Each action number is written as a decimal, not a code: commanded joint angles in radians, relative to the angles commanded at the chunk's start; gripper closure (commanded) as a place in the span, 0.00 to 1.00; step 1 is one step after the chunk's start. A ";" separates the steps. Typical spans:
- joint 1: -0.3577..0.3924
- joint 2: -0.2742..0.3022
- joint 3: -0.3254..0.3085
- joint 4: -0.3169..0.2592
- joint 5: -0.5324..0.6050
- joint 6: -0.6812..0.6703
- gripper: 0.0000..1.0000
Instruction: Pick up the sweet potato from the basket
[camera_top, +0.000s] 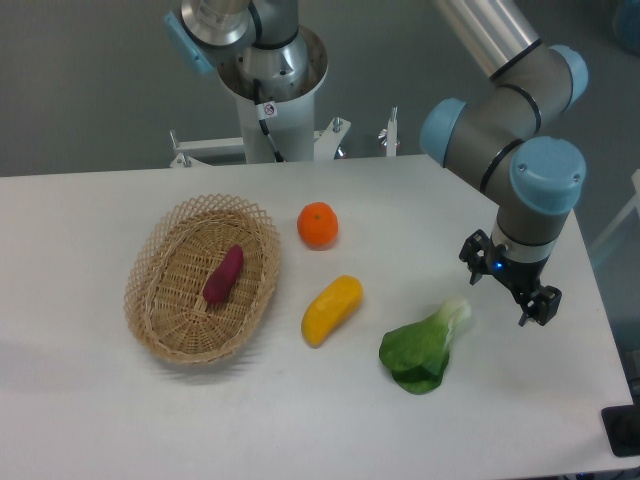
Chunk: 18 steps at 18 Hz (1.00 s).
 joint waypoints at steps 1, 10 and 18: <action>0.000 0.000 0.000 0.000 0.000 0.000 0.00; -0.002 0.002 0.000 0.000 0.000 -0.003 0.00; -0.015 0.014 -0.023 -0.005 -0.003 -0.015 0.00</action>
